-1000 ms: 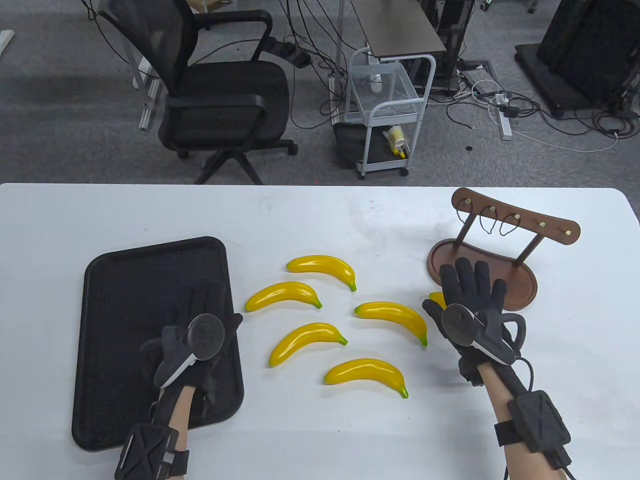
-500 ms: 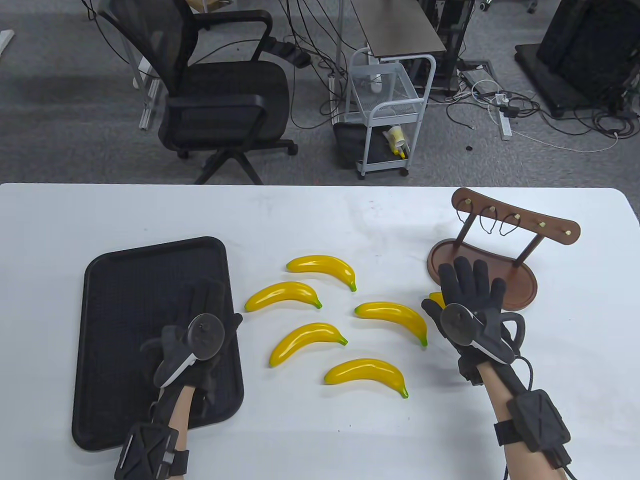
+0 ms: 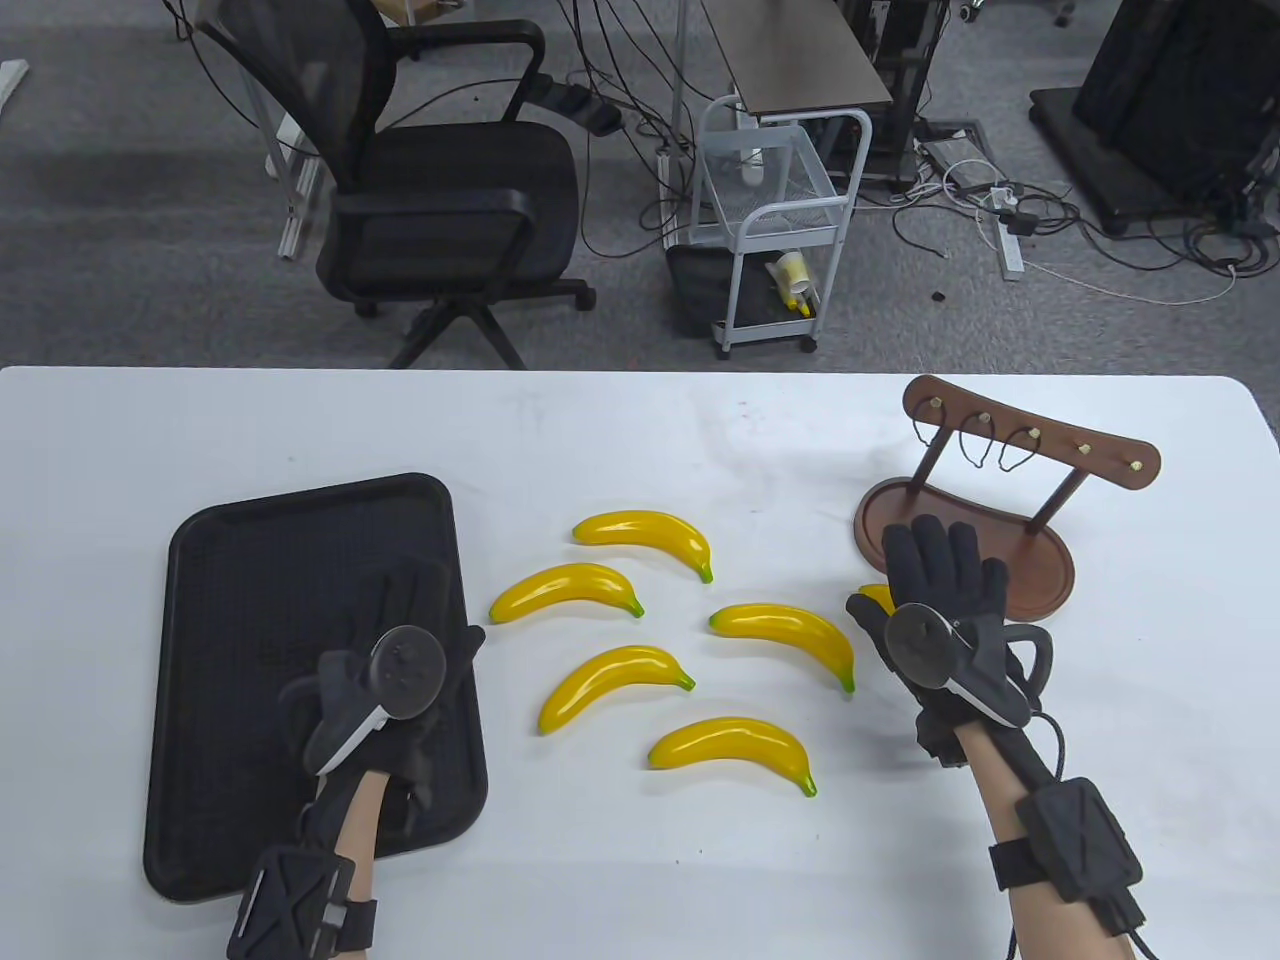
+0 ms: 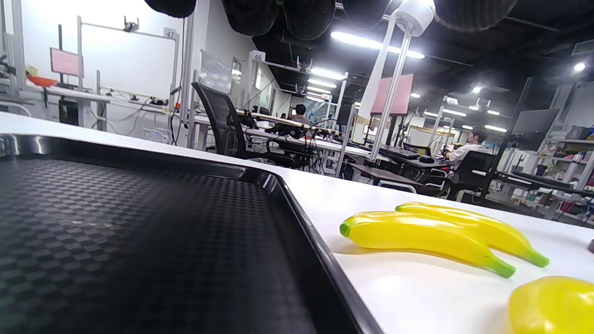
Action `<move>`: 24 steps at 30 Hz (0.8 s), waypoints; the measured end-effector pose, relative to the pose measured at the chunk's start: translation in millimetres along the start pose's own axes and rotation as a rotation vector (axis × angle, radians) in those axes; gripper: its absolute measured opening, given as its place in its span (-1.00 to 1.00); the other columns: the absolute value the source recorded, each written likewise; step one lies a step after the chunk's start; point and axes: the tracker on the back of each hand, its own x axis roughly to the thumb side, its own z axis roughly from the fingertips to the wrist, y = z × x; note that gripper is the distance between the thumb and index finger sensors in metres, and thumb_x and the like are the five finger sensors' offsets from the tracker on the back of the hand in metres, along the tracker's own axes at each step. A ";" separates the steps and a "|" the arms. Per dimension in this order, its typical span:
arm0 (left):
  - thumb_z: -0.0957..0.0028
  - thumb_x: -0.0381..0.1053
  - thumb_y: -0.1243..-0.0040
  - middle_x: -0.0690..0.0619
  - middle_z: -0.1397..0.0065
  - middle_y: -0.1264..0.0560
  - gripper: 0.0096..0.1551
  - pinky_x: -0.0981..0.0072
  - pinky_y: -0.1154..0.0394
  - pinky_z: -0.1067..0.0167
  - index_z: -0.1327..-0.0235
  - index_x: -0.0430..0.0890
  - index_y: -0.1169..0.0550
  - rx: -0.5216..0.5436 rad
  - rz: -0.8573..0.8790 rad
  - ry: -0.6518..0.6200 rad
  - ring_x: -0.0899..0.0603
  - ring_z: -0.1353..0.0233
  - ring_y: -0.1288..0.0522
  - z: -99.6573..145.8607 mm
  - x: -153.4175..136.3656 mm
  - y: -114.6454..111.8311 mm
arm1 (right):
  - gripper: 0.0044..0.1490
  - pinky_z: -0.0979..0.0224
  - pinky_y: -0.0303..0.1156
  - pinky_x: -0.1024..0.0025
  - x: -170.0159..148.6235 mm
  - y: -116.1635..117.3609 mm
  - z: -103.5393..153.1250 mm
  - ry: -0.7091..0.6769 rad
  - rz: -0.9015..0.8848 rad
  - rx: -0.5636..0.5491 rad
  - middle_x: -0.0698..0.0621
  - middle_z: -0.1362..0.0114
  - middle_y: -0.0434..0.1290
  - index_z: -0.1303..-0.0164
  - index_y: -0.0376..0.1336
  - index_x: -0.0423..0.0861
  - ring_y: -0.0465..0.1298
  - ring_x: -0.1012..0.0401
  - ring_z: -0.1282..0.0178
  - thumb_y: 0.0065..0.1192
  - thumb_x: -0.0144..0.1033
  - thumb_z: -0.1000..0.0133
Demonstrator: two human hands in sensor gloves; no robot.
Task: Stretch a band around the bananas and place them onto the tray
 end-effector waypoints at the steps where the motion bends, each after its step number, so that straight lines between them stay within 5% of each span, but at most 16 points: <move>1: -0.23 0.42 0.30 0.06 -0.91 0.13 -0.16 -0.44 0.09 -0.61 -0.74 0.16 0.08 -0.003 0.018 -0.002 -0.34 -0.86 0.10 -0.4 0.0 -0.1 | 0.01 -0.53 0.06 -0.43 -1.2 -0.6 0.0 0.008 -0.010 -0.010 -0.23 -0.81 -0.09 -0.77 -0.22 -0.09 -0.05 -0.31 -0.74 -0.21 0.28 -0.25; 15: -0.25 0.44 0.24 0.01 -0.90 0.08 -0.08 -0.38 0.02 -0.64 -0.77 0.05 0.07 -0.075 0.231 -0.087 -0.33 -0.85 0.01 -15.3 13.5 6.3 | -0.02 -0.48 0.26 -0.28 -36.7 -2.4 -0.4 0.242 -0.315 -0.086 -0.22 -0.72 0.10 -0.71 -0.09 -0.16 0.19 -0.23 -0.65 0.00 0.18 -0.23; 24: -0.26 0.44 0.19 -0.02 -0.89 0.06 -0.05 -0.21 0.00 -0.70 -0.77 0.01 0.06 -0.131 0.364 -0.142 -0.31 -0.84 -0.03 -31.2 18.7 4.5 | -0.07 -0.49 0.31 -0.14 -79.1 -0.1 -7.8 0.460 -0.686 -0.100 -0.21 -0.68 0.17 -0.68 -0.04 -0.16 0.27 -0.17 -0.61 0.08 0.09 -0.22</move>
